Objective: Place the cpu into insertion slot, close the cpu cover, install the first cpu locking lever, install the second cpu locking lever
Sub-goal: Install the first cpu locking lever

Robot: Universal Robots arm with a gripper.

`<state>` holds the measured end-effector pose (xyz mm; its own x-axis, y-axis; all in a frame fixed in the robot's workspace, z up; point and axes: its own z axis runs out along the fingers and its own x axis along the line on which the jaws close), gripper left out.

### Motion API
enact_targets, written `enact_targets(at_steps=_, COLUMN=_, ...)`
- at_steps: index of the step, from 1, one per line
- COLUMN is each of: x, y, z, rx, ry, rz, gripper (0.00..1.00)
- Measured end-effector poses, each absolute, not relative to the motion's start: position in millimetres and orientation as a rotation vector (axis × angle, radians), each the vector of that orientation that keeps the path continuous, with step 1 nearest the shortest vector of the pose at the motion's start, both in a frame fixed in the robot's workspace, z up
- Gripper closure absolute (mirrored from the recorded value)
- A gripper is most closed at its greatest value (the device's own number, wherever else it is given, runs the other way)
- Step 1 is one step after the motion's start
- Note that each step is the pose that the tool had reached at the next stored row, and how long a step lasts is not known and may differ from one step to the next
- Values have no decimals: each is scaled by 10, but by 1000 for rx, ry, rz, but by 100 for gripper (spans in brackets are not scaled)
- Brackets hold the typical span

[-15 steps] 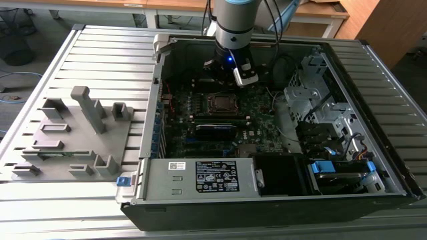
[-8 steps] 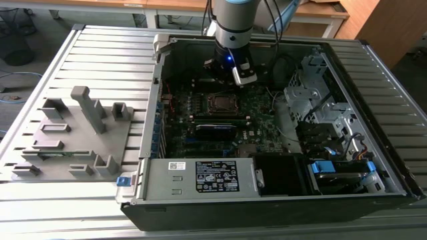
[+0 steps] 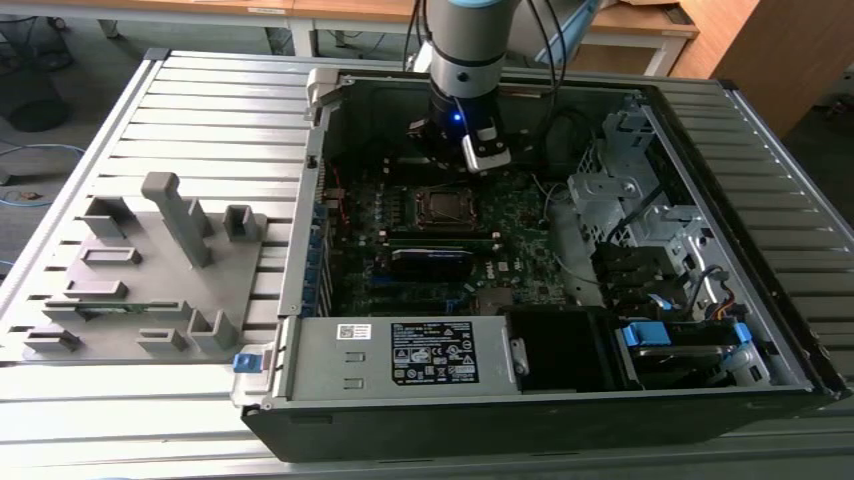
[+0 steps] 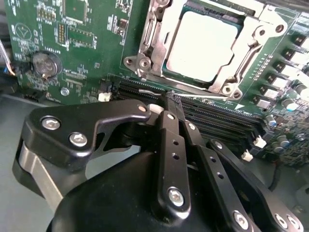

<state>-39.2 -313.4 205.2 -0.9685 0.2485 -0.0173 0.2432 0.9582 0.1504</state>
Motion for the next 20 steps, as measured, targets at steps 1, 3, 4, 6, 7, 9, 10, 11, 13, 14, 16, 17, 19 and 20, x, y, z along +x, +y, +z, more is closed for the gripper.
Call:
enact_targets(at_steps=1, x=-392, y=-3134, z=2050, rx=403, ry=3070, rz=228, gripper=89)
enact_targets(at_steps=3, x=-392, y=-3130, z=2046, rx=431, ry=3065, rz=227, gripper=89)
enact_targets(at_steps=4, x=-393, y=-3126, z=2045, rx=439, ry=3063, rz=227, gripper=89)
enact_targets(at_steps=6, x=-392, y=-3115, z=2043, rx=453, ry=3061, rz=226, gripper=89)
enact_targets(at_steps=7, x=-393, y=-3110, z=2042, rx=460, ry=3059, rz=226, gripper=89)
enact_targets(at_steps=9, x=-393, y=-3099, z=2041, rx=473, ry=3057, rz=225, gripper=89)
enact_targets(at_steps=10, x=-392, y=-3098, z=2040, rx=478, ry=3056, rz=225, gripper=89)
enact_targets(at_steps=11, x=-392, y=-3098, z=2039, rx=482, ry=3055, rz=223, gripper=89)
enact_targets(at_steps=13, x=-393, y=-3097, z=2035, rx=491, ry=3052, rz=216, gripper=89)
enact_targets(at_steps=14, x=-393, y=-3097, z=2033, rx=496, ry=3051, rz=212, gripper=89)
enact_targets(at_steps=16, x=-393, y=-3098, z=2030, rx=502, ry=3050, rz=207, gripper=89)
enact_targets(at_steps=17, x=-393, y=-3098, z=2031, rx=502, ry=3049, rz=207, gripper=89)
enact_targets(at_steps=19, x=-393, y=-3097, z=2030, rx=503, ry=3049, rz=207, gripper=89)
enact_targets(at_steps=20, x=-393, y=-3097, z=2030, rx=503, ry=3049, rz=207, gripper=89)
